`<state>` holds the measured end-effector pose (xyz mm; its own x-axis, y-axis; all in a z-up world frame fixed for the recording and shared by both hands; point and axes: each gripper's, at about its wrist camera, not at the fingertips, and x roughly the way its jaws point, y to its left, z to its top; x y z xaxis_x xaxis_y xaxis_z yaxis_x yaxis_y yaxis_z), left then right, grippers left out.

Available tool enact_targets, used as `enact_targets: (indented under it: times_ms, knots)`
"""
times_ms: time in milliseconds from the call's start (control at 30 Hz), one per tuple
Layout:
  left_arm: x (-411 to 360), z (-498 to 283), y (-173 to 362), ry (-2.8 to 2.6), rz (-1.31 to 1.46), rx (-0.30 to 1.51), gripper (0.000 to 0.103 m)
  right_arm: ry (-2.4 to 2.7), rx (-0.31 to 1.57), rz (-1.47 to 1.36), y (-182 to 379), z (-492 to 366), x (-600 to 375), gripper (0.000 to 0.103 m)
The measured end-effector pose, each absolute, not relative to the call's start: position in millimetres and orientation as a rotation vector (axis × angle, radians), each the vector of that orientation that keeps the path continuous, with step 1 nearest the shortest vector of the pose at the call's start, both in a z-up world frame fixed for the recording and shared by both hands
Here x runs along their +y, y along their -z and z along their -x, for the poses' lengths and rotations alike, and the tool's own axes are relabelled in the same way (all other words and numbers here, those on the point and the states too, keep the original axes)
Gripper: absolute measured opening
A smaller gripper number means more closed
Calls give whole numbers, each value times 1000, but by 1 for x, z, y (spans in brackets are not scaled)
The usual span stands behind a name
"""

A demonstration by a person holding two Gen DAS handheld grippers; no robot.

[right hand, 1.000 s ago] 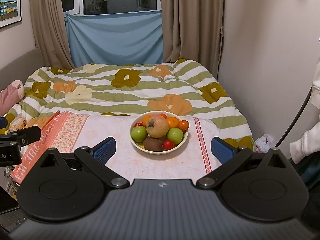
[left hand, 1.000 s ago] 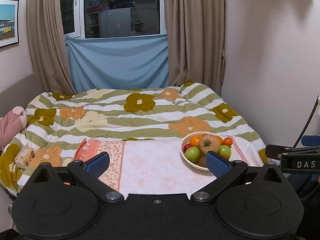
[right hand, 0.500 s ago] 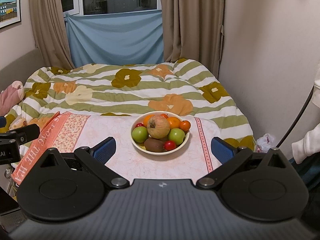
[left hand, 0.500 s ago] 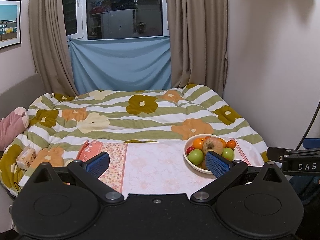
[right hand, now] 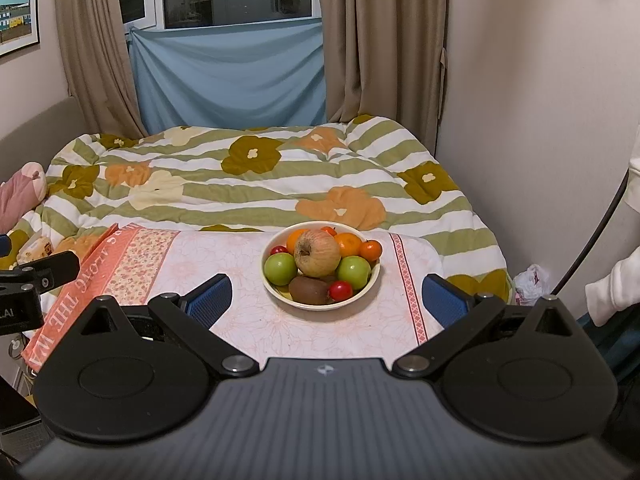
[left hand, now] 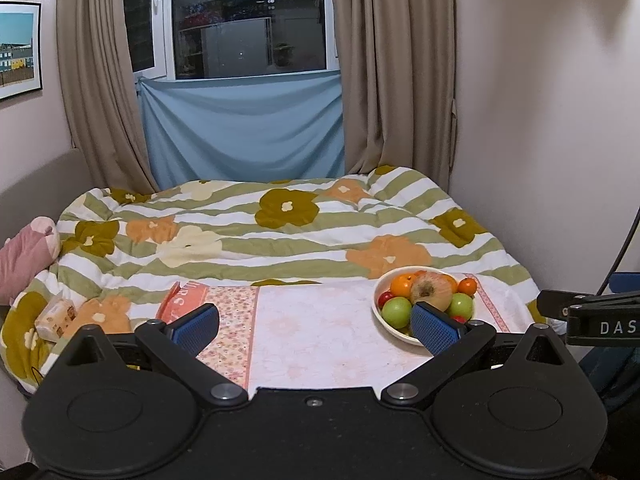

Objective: Organize fruits

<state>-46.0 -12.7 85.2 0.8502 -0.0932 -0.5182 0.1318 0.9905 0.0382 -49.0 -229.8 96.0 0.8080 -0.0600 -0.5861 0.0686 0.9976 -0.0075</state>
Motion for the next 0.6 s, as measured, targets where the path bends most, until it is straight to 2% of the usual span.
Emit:
enact_targets:
  times_ms: [600]
  knots:
    - [-4, 38, -81, 104, -20, 562, 103, 55, 648, -8, -86, 36, -216, 103]
